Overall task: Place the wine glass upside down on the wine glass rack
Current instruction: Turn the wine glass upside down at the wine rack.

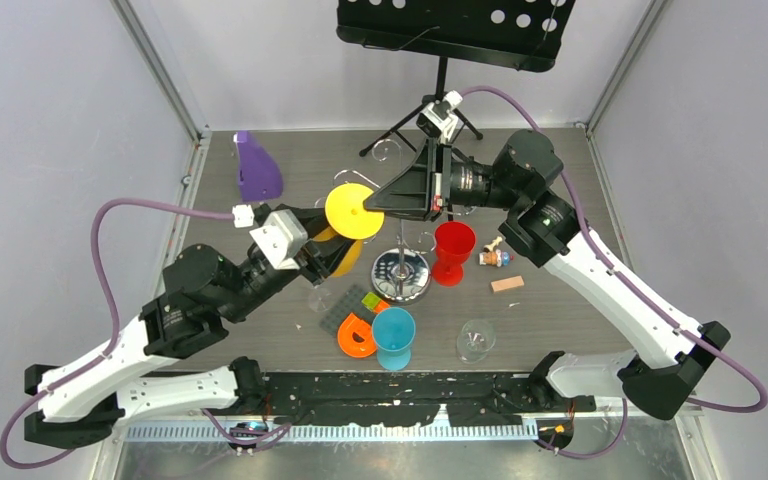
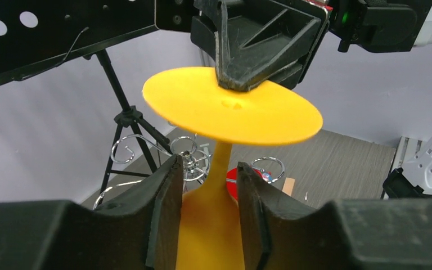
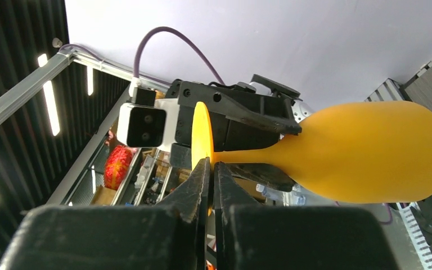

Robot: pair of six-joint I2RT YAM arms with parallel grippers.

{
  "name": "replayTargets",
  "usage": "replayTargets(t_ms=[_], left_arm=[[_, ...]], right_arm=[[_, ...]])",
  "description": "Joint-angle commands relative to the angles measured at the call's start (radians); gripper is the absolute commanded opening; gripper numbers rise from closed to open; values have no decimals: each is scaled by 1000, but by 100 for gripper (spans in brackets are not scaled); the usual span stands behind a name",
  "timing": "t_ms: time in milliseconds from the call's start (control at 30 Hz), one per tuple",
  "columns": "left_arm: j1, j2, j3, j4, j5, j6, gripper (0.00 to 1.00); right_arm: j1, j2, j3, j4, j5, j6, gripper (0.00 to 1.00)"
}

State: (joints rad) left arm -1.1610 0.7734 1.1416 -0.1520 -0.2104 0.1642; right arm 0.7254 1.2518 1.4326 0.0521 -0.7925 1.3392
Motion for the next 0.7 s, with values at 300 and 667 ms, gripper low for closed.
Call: replayTargets(t_ms=[300, 667], left_arm=[[1, -67, -92, 101, 4, 6, 33], [2, -29, -72, 100, 30, 16, 22]], right_arm=[[-3, -47, -13, 241, 21, 123, 6], [-3, -42, -32, 282, 12, 162, 5]])
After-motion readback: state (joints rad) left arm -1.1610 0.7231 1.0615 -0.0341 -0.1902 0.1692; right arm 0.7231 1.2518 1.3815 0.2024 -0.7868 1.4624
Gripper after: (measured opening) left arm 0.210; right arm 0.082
